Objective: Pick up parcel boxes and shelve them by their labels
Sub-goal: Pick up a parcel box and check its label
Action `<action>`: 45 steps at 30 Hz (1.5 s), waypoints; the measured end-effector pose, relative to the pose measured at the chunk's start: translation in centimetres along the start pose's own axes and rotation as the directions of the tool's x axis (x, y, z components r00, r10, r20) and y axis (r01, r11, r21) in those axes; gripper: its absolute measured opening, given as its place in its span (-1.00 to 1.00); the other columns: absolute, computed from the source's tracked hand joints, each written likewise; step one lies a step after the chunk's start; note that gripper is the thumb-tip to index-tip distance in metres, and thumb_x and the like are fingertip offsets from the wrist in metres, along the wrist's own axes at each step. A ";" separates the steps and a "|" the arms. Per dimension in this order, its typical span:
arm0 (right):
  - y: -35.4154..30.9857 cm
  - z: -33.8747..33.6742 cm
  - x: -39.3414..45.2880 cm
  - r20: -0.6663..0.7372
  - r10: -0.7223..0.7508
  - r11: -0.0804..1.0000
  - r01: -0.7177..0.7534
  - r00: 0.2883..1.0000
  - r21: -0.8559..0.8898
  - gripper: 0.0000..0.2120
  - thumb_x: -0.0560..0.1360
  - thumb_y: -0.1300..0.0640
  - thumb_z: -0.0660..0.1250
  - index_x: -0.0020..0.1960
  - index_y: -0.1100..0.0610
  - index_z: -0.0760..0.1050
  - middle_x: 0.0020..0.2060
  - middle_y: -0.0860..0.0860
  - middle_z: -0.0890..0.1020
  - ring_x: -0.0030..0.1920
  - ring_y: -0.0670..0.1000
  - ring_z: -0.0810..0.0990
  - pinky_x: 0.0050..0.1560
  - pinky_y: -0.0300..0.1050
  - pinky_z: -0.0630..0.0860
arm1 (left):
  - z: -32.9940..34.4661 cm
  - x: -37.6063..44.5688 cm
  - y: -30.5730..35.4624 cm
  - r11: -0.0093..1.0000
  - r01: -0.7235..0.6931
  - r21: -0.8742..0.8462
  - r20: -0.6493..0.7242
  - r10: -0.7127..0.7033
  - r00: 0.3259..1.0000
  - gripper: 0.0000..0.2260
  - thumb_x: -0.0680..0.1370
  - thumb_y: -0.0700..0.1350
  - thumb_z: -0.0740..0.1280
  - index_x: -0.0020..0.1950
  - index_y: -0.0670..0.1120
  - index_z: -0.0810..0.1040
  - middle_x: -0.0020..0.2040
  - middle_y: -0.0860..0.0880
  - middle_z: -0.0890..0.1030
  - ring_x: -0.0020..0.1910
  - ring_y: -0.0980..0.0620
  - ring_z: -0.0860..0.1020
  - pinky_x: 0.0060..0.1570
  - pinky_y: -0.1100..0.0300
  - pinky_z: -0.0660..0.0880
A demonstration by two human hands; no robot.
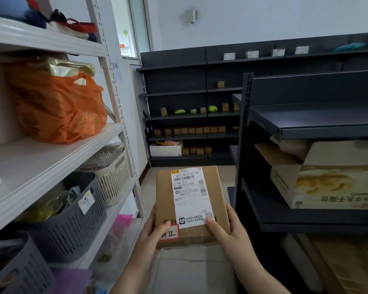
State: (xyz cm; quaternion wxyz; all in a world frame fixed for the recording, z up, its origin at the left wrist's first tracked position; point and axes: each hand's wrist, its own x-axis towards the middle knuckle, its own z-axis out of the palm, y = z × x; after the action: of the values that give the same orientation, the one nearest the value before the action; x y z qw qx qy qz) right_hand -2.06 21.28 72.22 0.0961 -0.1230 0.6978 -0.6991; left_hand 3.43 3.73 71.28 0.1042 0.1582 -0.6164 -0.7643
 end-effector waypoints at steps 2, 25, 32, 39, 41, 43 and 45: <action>-0.2 -0.1 0.2 -0.002 -0.010 1.000 0.009 1.000 -0.007 -0.45 0.42 0.03 0.40 0.37 -0.04 0.34 0.11 -0.14 0.62 0.11 -0.15 0.59 0.03 -0.23 0.56 | 0.2 -0.1 0.2 1.000 -0.015 0.017 -0.010 0.015 1.000 -0.57 0.51 -0.16 0.27 0.37 0.05 0.34 0.02 0.06 0.64 -0.13 0.16 0.64 -0.26 0.32 0.54; 0.5 -1.1 -0.2 0.037 0.084 0.996 -0.084 0.996 0.003 -0.43 0.44 0.04 0.37 0.40 -0.02 0.27 0.16 -0.08 0.58 0.15 -0.08 0.56 0.12 -0.16 0.54 | 0.6 -0.4 -1.1 0.998 0.053 0.032 0.012 -0.053 0.999 -0.29 0.35 -0.09 0.47 0.42 0.17 0.24 0.21 0.02 0.52 0.11 -0.03 0.53 0.08 -0.15 0.54; 0.5 -1.3 0.0 0.037 0.076 0.997 -0.076 0.996 -0.001 -0.44 0.45 0.05 0.37 0.39 -0.03 0.27 0.14 -0.10 0.58 0.14 -0.10 0.57 0.09 -0.17 0.54 | 0.8 -0.2 -1.0 0.996 0.034 0.087 0.016 -0.035 0.999 -0.24 0.24 -0.01 0.43 0.42 0.11 0.26 0.19 -0.01 0.51 0.06 -0.01 0.53 0.03 -0.14 0.57; 0.6 -1.4 0.2 0.037 0.064 0.998 -0.064 0.997 -0.001 -0.52 0.45 0.05 0.37 0.31 -0.11 0.29 0.09 -0.16 0.58 0.11 -0.13 0.57 0.10 -0.18 0.54 | 1.0 -0.2 -0.9 0.994 0.019 0.106 0.021 -0.022 1.000 -0.22 0.18 0.05 0.47 0.38 0.14 0.30 0.18 0.00 0.53 0.10 -0.08 0.54 0.01 -0.16 0.58; 0.6 -1.4 0.3 0.042 0.060 0.998 -0.060 0.997 -0.002 -0.55 0.46 0.06 0.36 0.27 -0.13 0.28 0.08 -0.17 0.58 0.10 -0.15 0.56 0.05 -0.22 0.54 | 1.0 -0.1 -0.9 0.995 0.021 0.102 0.023 -0.024 0.999 -0.25 0.22 0.02 0.44 0.38 0.14 0.30 0.17 0.01 0.53 0.10 -0.08 0.53 0.02 -0.17 0.58; 0.6 -1.4 0.4 0.044 0.058 0.998 -0.058 0.997 -0.001 -0.55 0.46 0.06 0.36 0.27 -0.14 0.27 0.07 -0.18 0.57 0.10 -0.16 0.56 0.01 -0.24 0.53 | 1.0 -0.1 -0.9 0.994 0.021 0.103 0.027 -0.024 0.999 -0.25 0.20 0.03 0.45 0.38 0.13 0.31 0.15 0.02 0.54 0.08 -0.06 0.54 0.02 -0.16 0.58; 0.7 -1.5 0.4 0.046 0.062 0.998 -0.062 0.997 -0.002 -0.53 0.46 0.04 0.36 0.28 -0.15 0.25 0.08 -0.18 0.56 0.11 -0.16 0.55 0.02 -0.24 0.53 | 1.1 -0.2 -0.8 0.994 0.023 0.103 0.019 -0.026 0.999 -0.27 0.22 0.00 0.44 0.38 0.12 0.31 0.14 0.03 0.54 0.07 -0.05 0.54 0.03 -0.17 0.57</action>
State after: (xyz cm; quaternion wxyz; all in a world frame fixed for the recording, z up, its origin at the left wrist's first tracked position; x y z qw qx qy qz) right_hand -2.94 22.55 71.52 0.1338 -0.1175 0.6989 -0.6927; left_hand 3.25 4.97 70.70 0.0802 0.1630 -0.6539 -0.7345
